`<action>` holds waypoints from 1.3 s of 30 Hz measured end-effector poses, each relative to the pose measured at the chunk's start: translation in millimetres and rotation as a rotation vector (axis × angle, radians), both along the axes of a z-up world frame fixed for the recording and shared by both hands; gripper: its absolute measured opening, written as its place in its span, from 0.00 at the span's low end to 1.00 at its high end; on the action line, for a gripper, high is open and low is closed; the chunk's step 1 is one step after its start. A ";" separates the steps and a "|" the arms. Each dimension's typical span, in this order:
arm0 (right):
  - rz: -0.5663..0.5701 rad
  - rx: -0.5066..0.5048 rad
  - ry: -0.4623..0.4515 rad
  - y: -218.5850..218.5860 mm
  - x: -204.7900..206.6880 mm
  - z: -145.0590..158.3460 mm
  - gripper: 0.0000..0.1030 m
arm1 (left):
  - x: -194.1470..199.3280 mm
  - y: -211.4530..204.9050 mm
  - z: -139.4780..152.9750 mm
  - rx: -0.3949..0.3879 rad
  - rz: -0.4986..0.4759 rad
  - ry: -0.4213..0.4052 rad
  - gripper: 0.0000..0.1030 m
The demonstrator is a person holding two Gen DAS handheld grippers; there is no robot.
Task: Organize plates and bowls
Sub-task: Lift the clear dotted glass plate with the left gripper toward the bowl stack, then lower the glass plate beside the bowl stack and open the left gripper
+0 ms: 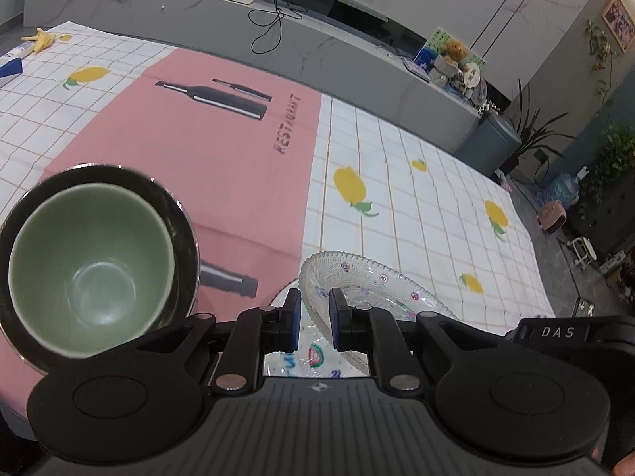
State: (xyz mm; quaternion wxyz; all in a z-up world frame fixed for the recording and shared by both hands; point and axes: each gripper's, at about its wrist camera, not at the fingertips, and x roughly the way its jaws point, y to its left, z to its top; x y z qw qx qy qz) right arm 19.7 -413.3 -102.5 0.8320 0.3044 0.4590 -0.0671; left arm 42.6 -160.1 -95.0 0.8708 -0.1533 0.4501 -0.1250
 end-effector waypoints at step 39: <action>0.224 -0.227 0.233 41.9 32.3 -23.7 0.20 | -8.4 -19.1 -33.3 0.240 -0.085 0.050 0.16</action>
